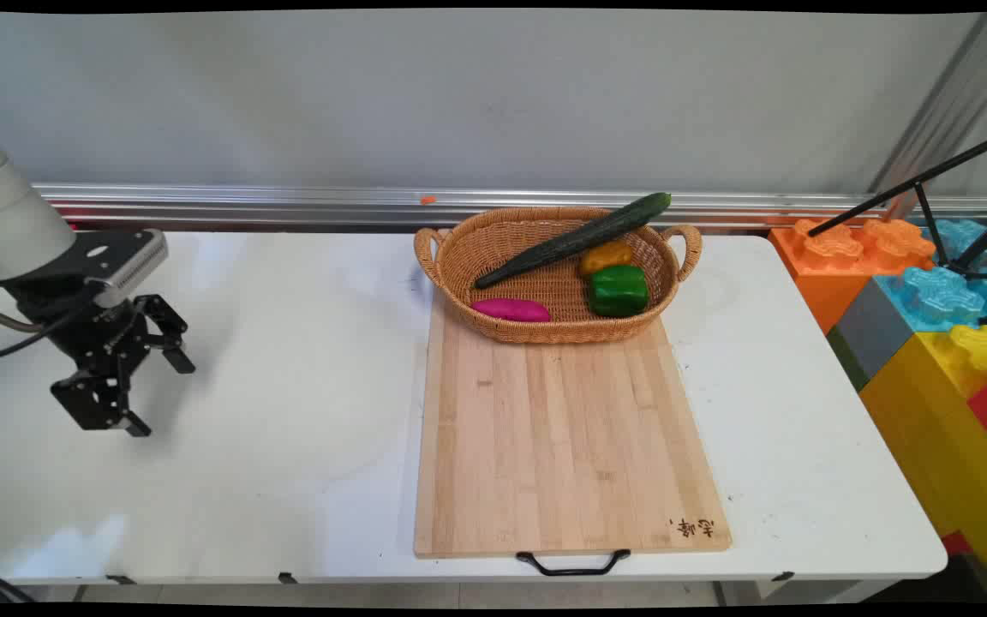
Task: Pick up the cucumber from the vegetable basket
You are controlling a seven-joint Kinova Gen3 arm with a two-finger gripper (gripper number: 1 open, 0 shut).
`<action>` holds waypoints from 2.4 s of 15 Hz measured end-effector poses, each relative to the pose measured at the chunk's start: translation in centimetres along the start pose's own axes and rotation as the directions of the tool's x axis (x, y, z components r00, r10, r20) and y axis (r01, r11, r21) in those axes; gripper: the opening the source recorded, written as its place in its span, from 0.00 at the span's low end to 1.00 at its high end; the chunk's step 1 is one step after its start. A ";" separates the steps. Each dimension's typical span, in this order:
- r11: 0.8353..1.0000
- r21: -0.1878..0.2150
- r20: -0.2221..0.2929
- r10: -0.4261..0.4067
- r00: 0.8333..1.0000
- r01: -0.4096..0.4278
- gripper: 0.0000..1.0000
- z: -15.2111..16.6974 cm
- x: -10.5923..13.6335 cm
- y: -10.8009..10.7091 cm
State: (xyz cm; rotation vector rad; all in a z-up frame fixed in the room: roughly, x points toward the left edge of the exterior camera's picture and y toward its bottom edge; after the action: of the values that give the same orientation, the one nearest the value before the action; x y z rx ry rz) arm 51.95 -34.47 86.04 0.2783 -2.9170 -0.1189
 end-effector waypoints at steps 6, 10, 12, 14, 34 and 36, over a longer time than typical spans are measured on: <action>1.000 0.005 -0.046 -0.030 0.998 0.030 1.00 1.1 1.9 -0.4; 0.997 0.026 -0.108 -0.073 0.991 0.076 1.00 1.6 5.2 -1.3; 0.993 0.053 -0.141 -0.098 0.985 0.107 1.00 1.6 6.8 -2.1; 0.986 0.082 -0.176 -0.126 0.976 0.142 1.00 1.6 8.4 -3.1; 0.879 0.335 -0.458 -0.163 0.874 0.340 1.00 5.3 28.6 -17.2; 0.869 0.344 -0.454 -0.177 0.873 0.355 1.00 6.8 29.4 -18.4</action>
State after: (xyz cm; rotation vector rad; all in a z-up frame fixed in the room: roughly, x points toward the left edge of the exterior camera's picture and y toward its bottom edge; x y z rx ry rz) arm 25.51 -57.85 83.39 0.6953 -2.4339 0.4783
